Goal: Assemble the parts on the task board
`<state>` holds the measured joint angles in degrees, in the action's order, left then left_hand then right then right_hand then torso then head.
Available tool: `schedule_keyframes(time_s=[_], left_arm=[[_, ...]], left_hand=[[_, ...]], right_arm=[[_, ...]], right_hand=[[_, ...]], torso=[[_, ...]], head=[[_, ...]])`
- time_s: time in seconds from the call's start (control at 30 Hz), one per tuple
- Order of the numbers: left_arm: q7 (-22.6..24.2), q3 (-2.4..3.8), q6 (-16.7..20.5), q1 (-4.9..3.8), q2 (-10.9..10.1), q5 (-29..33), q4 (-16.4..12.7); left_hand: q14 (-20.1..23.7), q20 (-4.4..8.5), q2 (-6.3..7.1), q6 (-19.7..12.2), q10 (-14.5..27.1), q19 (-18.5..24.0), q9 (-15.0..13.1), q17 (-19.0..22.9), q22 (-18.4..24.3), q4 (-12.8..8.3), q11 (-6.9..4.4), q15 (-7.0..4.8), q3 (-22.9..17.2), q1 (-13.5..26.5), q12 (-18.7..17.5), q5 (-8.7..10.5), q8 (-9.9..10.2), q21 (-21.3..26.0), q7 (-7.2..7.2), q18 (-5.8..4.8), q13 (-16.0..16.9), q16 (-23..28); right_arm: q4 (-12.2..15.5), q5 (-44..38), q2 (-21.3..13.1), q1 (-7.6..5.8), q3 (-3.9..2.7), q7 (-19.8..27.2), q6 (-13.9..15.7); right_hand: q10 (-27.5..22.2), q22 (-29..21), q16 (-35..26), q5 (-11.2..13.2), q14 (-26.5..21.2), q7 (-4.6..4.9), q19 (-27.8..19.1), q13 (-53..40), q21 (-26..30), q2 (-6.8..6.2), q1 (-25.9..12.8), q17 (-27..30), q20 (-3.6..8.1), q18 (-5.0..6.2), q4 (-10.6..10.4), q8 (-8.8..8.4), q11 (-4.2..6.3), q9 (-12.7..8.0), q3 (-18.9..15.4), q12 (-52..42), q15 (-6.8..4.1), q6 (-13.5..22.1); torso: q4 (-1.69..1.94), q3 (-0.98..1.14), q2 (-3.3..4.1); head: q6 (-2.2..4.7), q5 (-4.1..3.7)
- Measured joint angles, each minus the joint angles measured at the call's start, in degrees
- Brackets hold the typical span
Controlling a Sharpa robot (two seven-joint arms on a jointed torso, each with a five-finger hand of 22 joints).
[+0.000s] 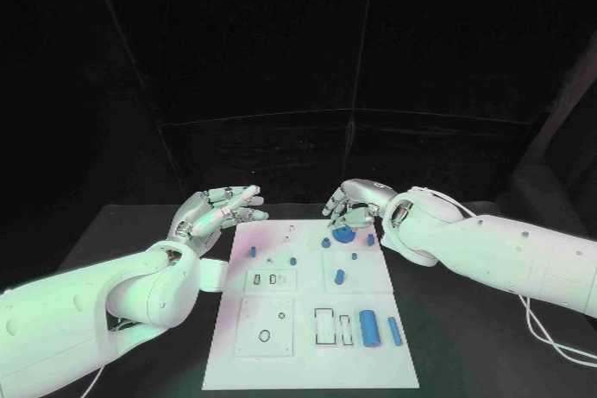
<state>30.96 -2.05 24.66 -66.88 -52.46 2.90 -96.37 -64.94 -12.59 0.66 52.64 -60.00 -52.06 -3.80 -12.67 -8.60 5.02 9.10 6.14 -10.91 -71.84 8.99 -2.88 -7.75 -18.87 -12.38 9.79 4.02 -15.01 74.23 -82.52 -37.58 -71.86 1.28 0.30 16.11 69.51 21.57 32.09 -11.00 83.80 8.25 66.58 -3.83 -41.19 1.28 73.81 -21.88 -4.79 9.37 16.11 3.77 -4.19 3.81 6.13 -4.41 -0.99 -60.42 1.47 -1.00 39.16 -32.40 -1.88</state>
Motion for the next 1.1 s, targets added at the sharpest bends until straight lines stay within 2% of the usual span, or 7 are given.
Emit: schedule_keyframes(time_s=[0.1,0.17,0.27,0.4,0.67,0.97,1.1], left_arm=[[-0.3,0.02,-0.6,-0.12,-0.2,0.1,-0.6],[-0.5,0.03,-0.9,-0.19,-0.3,0.1,-0.8],[-0.7,0.03,-1.3,-0.22,-0.4,0.2,-0.8],[-0.9,0.02,-1.7,-0.25,-0.4,0.2,-0.8],[-1.2,0.02,-2.2,-0.37,-0.3,0.3,-0.9],[-1.4,0.02,-2.4,-0.43,-0.3,0.4,-0.8],[-1.6,0.02,-2.5,-0.53,-0.3,0.4,-0.8]], left_hand=[[-0.4,-0.16,0.00,0.0,0.0,-0.2,0.0,-0.3,0.1,-0.1,0.00,0.01,0.1,0.0,-0.3,0.00,0.4,0.0,0.00,0.00,-0.1,0.0],[-0.4,-0.15,0.00,0.0,0.0,-0.3,0.0,-0.4,0.1,-0.1,0.00,0.01,0.1,0.0,-0.6,0.00,0.4,0.0,0.00,-0.01,-0.1,0.2],[-0.4,-0.14,0.00,0.0,0.1,-0.3,0.0,-0.6,0.1,-0.5,0.14,0.01,0.0,0.0,-0.6,0.00,0.6,0.0,0.00,-0.01,-0.1,0.2],[-0.4,-0.14,0.00,0.0,0.2,-0.3,0.0,-0.6,0.2,-0.4,0.22,0.01,0.0,0.0,-0.6,0.00,0.6,0.0,0.00,-0.01,-0.1,0.4],[-0.4,-0.14,0.00,-0.2,0.4,-0.3,0.0,-0.8,0.3,-0.6,0.43,0.01,-0.2,0.0,-1.0,0.00,0.9,0.2,-0.21,-0.02,-0.1,0.7],[-0.4,-0.15,0.00,-0.5,0.7,-0.3,0.0,-1.1,0.4,-0.8,0.73,0.01,0.0,0.0,-1.3,0.00,1.3,0.4,-0.52,-0.02,-0.2,1.1],[-0.4,-0.15,0.00,-0.5,0.7,-0.3,0.0,-1.1,0.5,-0.8,0.73,0.01,0.0,0.0,-1.3,0.00,1.3,0.4,-0.52,-0.03,-0.2,1.1]], right_arm=[[0.0,-4.4,0.6,-0.04,-0.01,-2.1,-1.3],[0.0,-6.4,0.8,-0.09,-0.02,-3.0,-1.9],[-0.3,-8.9,1.2,-0.20,-0.04,-4.1,-2.9],[-1.0,-10.8,1.8,-0.23,-0.04,-5.0,-4.3],[-2.0,-12.5,2.8,-0.29,-0.04,-5.7,-7.0],[-3.1,-13.2,3.9,-0.29,-0.02,-5.8,-9.0],[-3.6,-13.2,4.3,-0.29,-0.02,-5.7,-9.7]], right_hand=[[-1.9,1.5,3.2,0.2,0.2,-0.26,-0.2,0.0,-2.2,-0.45,-0.5,-2.7,0.09,0.00,-0.1,0.00,-0.11,0.0,0.6,0.2,0.16,0.7],[-2.7,2.3,5.7,0.2,0.2,-0.07,-0.7,0.0,-3.5,-0.46,-0.5,-5.0,-0.22,0.00,0.0,0.00,-0.31,0.0,0.8,0.3,0.16,0.9],[-3.4,3.8,12.1,0.2,0.2,-0.28,-0.8,0.0,-5.8,-0.75,-0.8,-11.6,-0.41,0.00,0.0,0.00,-0.21,0.0,1.4,-0.1,0.16,1.1],[-4.0,5.4,18.0,0.2,0.2,-0.34,-1.5,0.0,-8.3,-0.51,-1.0,-17.5,-0.43,-0.01,-0.1,0.00,-0.34,0.0,2.1,-0.5,0.16,1.6],[-5.3,6.2,19.5,0.2,0.2,-0.56,-2.1,0.1,-9.2,-0.74,-1.2,-19.0,-0.62,-0.01,-0.1,0.00,-0.61,0.0,2.4,-0.5,0.16,2.2],[-5.6,6.9,22.1,0.2,0.2,-0.37,-2.5,0.1,-10.5,-0.73,-1.2,-21.5,-0.64,0.00,-0.1,0.00,-0.71,0.0,3.5,-0.5,0.16,2.4],[-5.8,7.4,24.4,0.6,0.4,-0.37,-2.7,0.1,-11.4,0.11,-1.0,-23.9,-0.83,-0.01,-0.2,0.00,-0.91,0.0,4.5,-0.5,0.37,2.4]], torso=[[0.07,0.07,0.55],[0.13,0.08,0.86],[0.24,0.08,1.37],[0.40,0.08,1.79],[0.62,0.05,2.25],[0.71,0.01,2.54],[0.72,0.03,2.66]], head=[[0.04,-0.15],[0.08,-0.29],[0.16,-0.44],[0.13,-0.59],[0.35,-0.60],[0.15,-0.47],[-0.05,-0.41]])
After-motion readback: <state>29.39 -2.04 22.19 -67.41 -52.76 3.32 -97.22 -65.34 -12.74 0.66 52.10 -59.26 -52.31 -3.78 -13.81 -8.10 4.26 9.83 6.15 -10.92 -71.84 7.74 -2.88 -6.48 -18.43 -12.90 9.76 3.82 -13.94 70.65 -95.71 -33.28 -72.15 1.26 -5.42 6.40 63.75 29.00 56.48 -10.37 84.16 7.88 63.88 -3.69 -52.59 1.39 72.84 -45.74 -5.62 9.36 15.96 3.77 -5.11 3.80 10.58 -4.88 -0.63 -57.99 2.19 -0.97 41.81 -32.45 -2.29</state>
